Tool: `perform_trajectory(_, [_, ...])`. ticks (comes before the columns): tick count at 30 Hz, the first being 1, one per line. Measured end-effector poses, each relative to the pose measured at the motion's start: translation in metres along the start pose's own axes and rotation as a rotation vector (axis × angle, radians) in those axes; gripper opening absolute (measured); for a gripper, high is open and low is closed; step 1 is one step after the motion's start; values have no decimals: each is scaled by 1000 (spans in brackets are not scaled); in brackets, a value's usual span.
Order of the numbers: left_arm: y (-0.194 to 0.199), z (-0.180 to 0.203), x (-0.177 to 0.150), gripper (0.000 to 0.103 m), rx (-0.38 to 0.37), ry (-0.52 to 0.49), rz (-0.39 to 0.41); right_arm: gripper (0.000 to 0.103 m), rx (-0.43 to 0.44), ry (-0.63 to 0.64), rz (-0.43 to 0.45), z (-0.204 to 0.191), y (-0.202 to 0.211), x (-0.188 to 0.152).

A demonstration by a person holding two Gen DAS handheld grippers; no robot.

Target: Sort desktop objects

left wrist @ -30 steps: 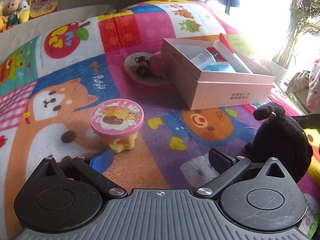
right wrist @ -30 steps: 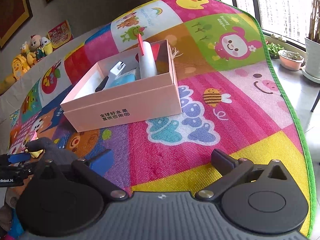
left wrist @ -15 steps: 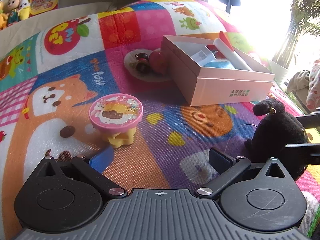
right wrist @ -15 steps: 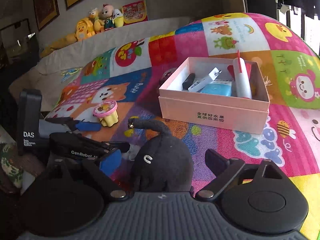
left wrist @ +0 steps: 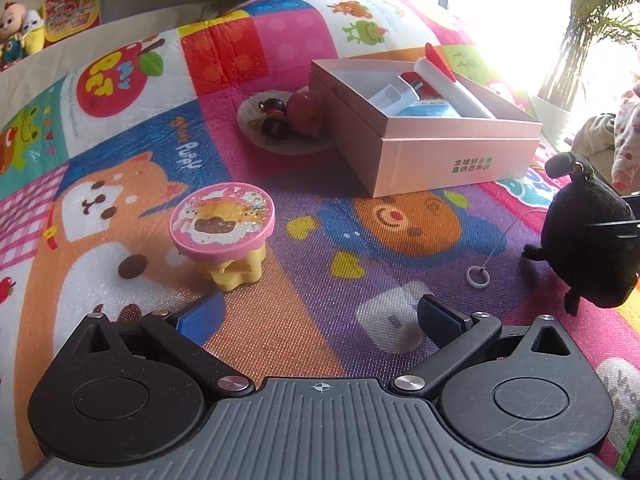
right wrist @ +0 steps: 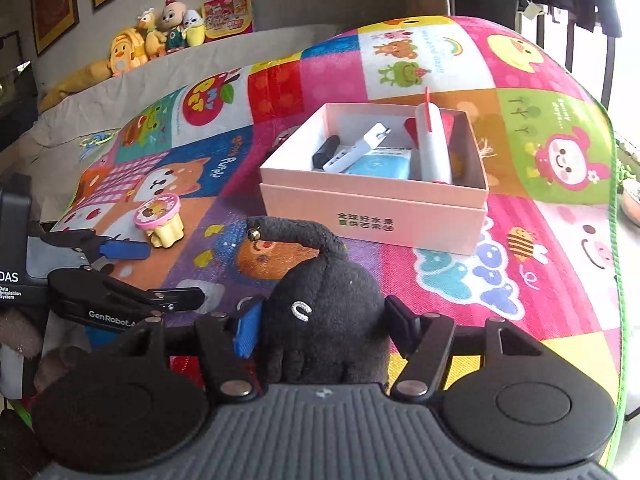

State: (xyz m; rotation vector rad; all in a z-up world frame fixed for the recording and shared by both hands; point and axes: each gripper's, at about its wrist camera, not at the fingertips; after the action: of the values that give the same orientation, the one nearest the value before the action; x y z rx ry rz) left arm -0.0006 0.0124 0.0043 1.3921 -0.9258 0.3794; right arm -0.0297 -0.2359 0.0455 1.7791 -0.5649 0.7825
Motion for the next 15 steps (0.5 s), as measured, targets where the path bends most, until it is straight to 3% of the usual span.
perform_trajectory(6, [12, -10, 0, 100, 65, 55, 65, 64, -39, -30, 0, 15, 4, -7])
perform_trajectory(9, [10, -14, 5, 73, 117, 40, 55, 66, -41, -31, 13, 16, 3, -10])
perform_trajectory(15, [0, -25, 15, 79, 150, 43, 46, 73, -54, -4, 10, 11, -2, -13])
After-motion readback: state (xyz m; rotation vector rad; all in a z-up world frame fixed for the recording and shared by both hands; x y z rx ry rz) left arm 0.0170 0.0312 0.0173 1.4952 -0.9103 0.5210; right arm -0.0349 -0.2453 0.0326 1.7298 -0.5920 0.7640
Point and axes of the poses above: each gripper's, at about its wrist camera, not at the fingertips, and y roughly against the way its jaws point, z to its right, x to its top, and after that the axes turned 9 degrees about -y, right-handed
